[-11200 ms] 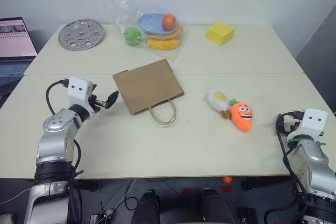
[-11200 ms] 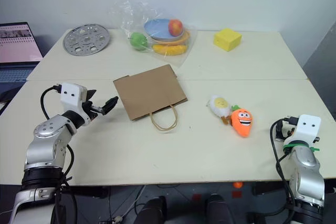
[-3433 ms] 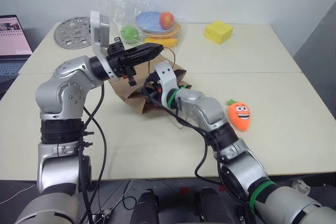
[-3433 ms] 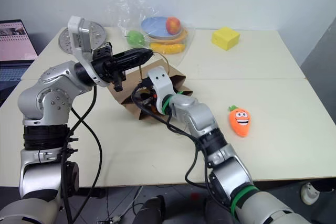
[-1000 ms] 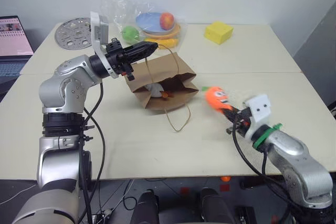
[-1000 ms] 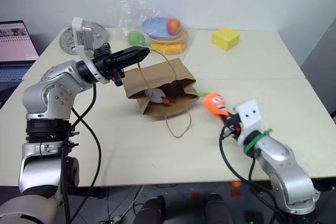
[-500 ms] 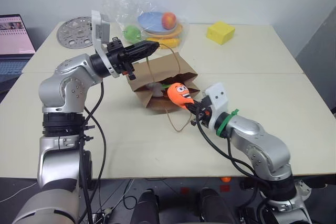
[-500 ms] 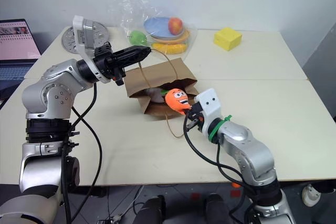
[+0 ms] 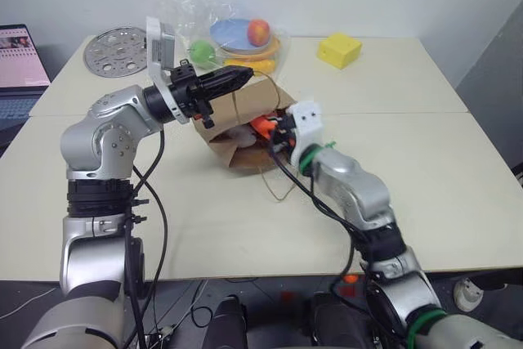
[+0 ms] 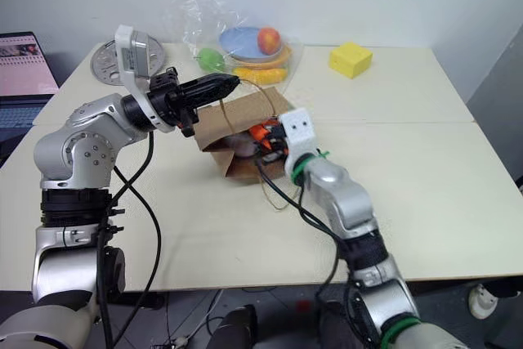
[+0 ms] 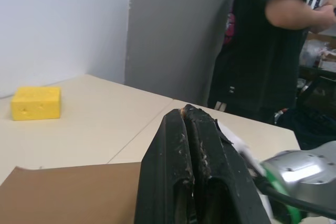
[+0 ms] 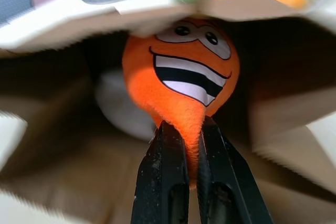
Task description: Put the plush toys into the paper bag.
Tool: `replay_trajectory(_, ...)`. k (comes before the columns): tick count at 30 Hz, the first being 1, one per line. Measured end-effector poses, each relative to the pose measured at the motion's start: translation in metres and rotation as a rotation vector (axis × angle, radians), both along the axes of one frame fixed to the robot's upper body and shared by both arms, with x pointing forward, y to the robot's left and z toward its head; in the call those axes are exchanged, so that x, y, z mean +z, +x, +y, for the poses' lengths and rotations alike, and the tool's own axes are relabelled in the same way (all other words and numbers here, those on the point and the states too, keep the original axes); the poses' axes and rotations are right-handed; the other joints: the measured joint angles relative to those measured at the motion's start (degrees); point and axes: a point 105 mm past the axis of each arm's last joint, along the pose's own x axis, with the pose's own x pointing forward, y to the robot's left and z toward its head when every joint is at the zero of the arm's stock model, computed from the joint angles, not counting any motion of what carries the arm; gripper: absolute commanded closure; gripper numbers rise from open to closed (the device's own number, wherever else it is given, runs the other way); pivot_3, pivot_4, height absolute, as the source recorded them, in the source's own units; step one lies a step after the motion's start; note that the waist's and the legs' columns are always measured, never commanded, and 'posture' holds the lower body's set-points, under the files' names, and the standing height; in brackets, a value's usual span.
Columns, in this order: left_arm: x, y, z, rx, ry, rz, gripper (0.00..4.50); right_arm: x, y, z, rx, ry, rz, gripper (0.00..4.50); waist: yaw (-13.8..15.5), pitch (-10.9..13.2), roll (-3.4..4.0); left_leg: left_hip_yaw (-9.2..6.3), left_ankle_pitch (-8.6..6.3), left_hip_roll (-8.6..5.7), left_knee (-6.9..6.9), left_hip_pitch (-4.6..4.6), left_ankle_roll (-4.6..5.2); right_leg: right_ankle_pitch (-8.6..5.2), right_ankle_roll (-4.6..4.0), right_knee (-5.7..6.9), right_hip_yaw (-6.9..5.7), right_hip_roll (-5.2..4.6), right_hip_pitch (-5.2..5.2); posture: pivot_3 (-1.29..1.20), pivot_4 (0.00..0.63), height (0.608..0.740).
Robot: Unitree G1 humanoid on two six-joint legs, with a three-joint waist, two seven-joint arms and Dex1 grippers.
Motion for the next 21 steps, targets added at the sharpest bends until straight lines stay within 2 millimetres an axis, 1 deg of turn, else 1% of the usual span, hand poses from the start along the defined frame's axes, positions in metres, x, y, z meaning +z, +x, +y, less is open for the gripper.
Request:
replay_trajectory(3, -0.001, -0.001, 0.000, -0.003, 0.002, 0.009, 4.50, -0.008, 0.008, 0.005, 0.003, -0.001, 0.030, 4.48, 0.20, 0.00, 0.00, -0.01, 0.00, 0.00, -0.03, -0.03, 0.00, 0.00, 0.00, -0.03, -0.03, -0.01, 0.00, 0.00, 0.150, 0.740)
replay_trajectory(7, -0.002, -0.001, -0.001, -0.007, 0.001, 0.019, 4.50, -0.018, 0.023, 0.003, -0.018, 0.000, 0.055, 4.48, 0.07, 0.00, 0.00, -0.01, 0.00, 0.00, -0.03, 0.00, 0.00, 0.01, -0.01, -0.01, -0.03, -0.01, 0.00, 0.00, 0.150, 0.740)
replay_trajectory(10, -0.001, -0.004, -0.003, -0.020, -0.002, 0.018, 4.50, -0.034, 0.030, 0.001, -0.033, -0.016, 0.084, 4.48, -0.05, 0.00, 0.00, -0.01, 0.00, 0.00, -0.03, 0.00, 0.00, 0.00, -0.01, -0.01, -0.03, 0.00, 0.00, 0.00, 0.150, 0.740)
replay_trajectory(12, -0.001, -0.004, -0.003, -0.022, -0.001, 0.020, 4.50, -0.045, 0.034, -0.003, -0.052, -0.030, 0.101, 4.48, -0.10, 0.00, 0.00, -0.01, 0.00, 0.00, -0.03, -0.01, 0.00, 0.00, -0.01, -0.01, -0.03, 0.00, 0.00, 0.00, 0.150, 0.740)
replay_trajectory(16, -0.001, -0.003, -0.003, -0.014, -0.003, 0.023, 4.50, -0.045, 0.037, -0.010, -0.055, -0.021, 0.094, 3.39, -0.33, 0.00, 0.00, -0.01, 0.00, 0.00, -0.03, -0.01, 0.00, 0.01, -0.01, 0.00, -0.03, 0.00, 0.00, 0.00, 0.150, 0.740)
replay_trajectory(18, -0.001, -0.003, -0.003, -0.014, -0.003, 0.023, 4.50, -0.043, 0.035, -0.014, -0.043, -0.019, 0.084, 2.60, -0.40, 0.00, 0.00, -0.01, 0.00, 0.00, -0.03, -0.02, 0.00, 0.00, -0.01, 0.00, -0.03, 0.00, 0.00, 0.00, 0.150, 0.740)
replay_trajectory(21, -0.001, -0.004, -0.003, -0.013, -0.002, 0.022, 4.50, -0.032, 0.022, -0.022, -0.009, -0.025, 0.038, 1.51, -0.37, 0.00, 0.01, -0.03, 0.00, 0.00, -0.05, -0.05, 0.00, 0.00, 0.00, -0.02, -0.04, -0.01, -0.02, 0.00, 0.150, 0.740)
